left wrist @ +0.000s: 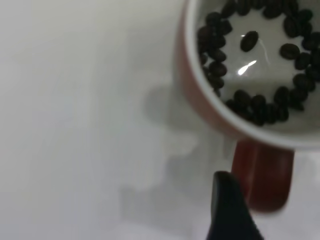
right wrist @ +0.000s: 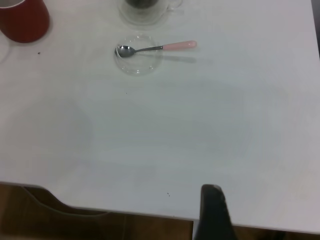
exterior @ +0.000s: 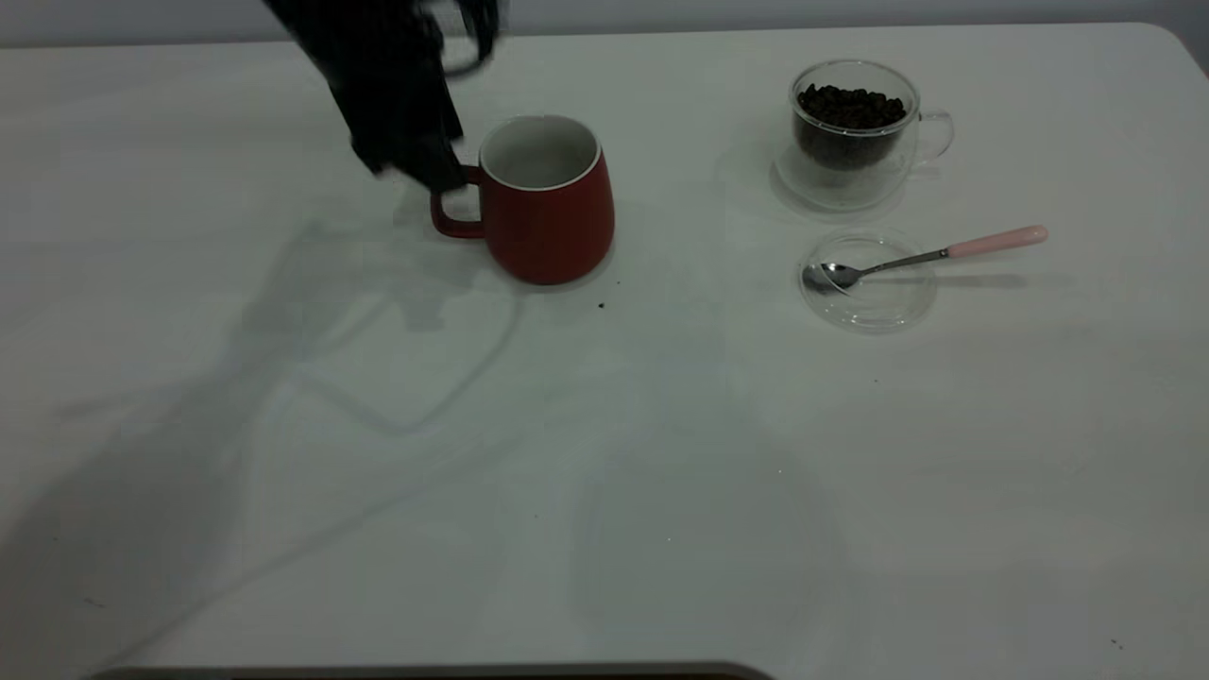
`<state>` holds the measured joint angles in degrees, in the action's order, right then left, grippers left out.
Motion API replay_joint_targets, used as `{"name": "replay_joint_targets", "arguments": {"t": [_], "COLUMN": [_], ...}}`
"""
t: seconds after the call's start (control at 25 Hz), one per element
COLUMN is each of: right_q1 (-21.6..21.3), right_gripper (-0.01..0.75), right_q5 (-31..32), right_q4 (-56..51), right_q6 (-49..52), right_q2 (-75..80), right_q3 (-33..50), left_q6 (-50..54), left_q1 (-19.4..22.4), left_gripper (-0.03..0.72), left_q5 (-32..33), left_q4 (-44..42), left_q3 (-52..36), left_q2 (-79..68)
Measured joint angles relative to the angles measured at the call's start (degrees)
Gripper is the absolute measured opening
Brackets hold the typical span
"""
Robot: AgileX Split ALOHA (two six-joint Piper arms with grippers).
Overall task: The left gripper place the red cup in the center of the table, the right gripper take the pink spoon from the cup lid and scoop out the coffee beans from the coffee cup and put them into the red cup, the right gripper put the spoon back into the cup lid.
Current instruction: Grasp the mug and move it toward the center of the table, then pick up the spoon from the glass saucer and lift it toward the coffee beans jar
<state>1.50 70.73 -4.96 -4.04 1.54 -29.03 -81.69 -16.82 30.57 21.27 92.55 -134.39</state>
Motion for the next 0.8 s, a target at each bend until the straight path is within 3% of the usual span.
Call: {"name": "replay_joint_targets", "arguments": {"t": [0.2,0.52,0.8], "right_q1": [0.0,0.0,0.0], "right_gripper": [0.560,0.560,0.560], "right_q5": [0.0,0.0,0.0], "right_q4": [0.0,0.0,0.0], "right_q6": [0.0,0.0,0.0], "right_q2": [0.0,0.0,0.0], "right_q3": [0.0,0.0,0.0], "left_q6": [11.4,35.4,51.5], "left_q1": [0.0,0.0,0.0], "left_gripper": [0.495,0.495,0.495], "left_q5": [4.4,11.5,27.7], "left_q4": [-6.1,-6.8,-8.2], "left_q3": [-0.1,-0.1,-0.1], "left_q2": [10.0,33.2,46.5]}}
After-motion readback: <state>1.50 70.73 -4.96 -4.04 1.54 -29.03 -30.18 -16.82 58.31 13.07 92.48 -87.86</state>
